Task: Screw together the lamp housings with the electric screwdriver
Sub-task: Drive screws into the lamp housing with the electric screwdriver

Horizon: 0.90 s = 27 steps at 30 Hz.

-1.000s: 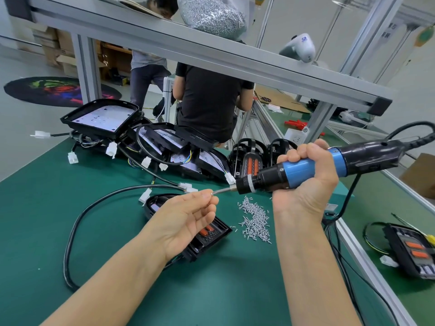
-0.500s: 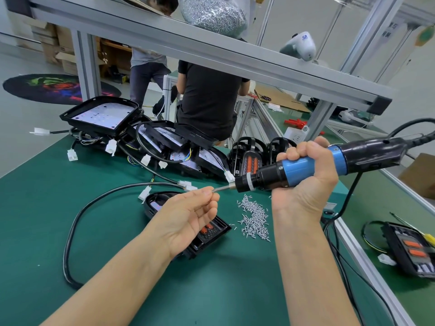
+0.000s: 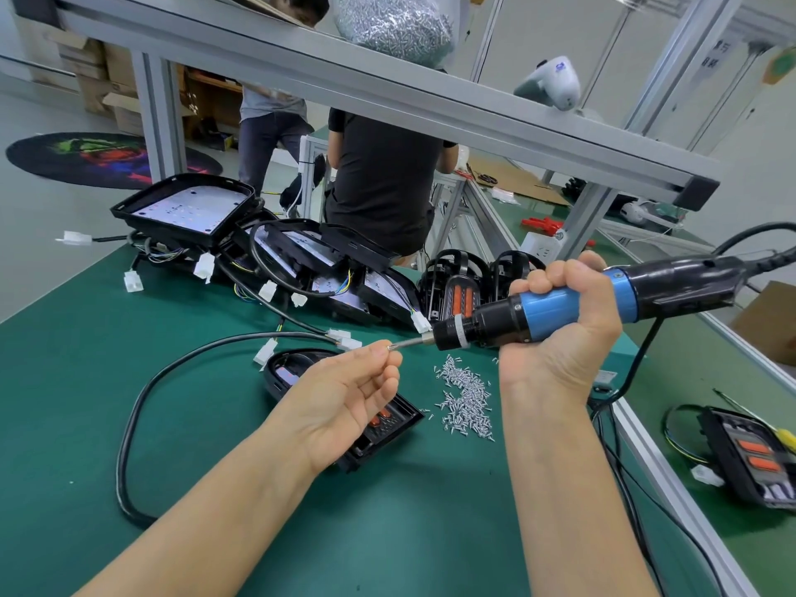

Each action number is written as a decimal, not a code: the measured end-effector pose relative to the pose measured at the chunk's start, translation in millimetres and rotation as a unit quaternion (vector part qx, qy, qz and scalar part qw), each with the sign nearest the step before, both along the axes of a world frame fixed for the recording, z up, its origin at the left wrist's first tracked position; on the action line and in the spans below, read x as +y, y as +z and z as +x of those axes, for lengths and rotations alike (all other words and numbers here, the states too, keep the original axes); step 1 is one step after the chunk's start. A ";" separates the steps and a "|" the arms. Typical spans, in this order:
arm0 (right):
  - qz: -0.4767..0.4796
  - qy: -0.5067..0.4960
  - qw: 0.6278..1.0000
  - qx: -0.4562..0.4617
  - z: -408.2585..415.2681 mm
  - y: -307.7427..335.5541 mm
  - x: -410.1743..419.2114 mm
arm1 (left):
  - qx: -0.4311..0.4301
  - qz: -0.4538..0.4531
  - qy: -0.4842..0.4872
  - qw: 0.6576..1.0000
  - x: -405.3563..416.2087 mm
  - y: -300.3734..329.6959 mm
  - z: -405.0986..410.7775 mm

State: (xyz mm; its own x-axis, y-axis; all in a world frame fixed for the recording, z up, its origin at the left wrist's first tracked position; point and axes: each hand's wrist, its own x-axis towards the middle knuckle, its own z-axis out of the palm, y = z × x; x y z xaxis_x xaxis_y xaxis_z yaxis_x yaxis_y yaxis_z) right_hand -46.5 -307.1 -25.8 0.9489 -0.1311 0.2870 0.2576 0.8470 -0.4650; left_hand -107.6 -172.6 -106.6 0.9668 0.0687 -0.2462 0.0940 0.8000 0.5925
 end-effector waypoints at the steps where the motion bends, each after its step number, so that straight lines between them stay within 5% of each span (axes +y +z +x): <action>1: -0.001 -0.002 1.000 0.000 0.0 0.4 0.2 | 0.000 -0.002 0.001 1.000 -0.2 0.2 0.1; 12: -0.011 -0.028 0.999 -0.012 -2.9 -2.8 7.9 | -0.021 0.171 0.146 0.974 -8.8 -1.8 -1.7; 18: 0.003 -0.025 1.000 -0.005 -1.0 -5.6 9.3 | -0.034 0.255 0.135 0.957 -2.8 -1.1 -2.0; 22: 0.008 -0.017 1.000 0.007 2.9 -10.4 6.6 | -0.038 0.390 0.177 0.903 27.6 -0.9 -3.4; 25: -0.005 -0.017 1.000 0.005 4.3 -16.0 5.0 | 0.079 0.501 0.261 0.821 71.7 -11.7 -7.7; 27: -0.016 -0.016 1.000 0.002 6.1 -20.3 4.8 | 0.172 0.543 0.193 0.799 94.6 -26.2 -11.5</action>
State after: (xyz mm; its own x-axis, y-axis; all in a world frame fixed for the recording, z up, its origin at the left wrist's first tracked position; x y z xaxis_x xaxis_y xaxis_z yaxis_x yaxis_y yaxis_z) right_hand -40.4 -302.3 -46.1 0.9454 -0.1520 0.2884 0.2827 0.8228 -0.4930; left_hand -119.2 -78.0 -132.7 0.7100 0.6990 -0.0858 0.2709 -0.1586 0.9494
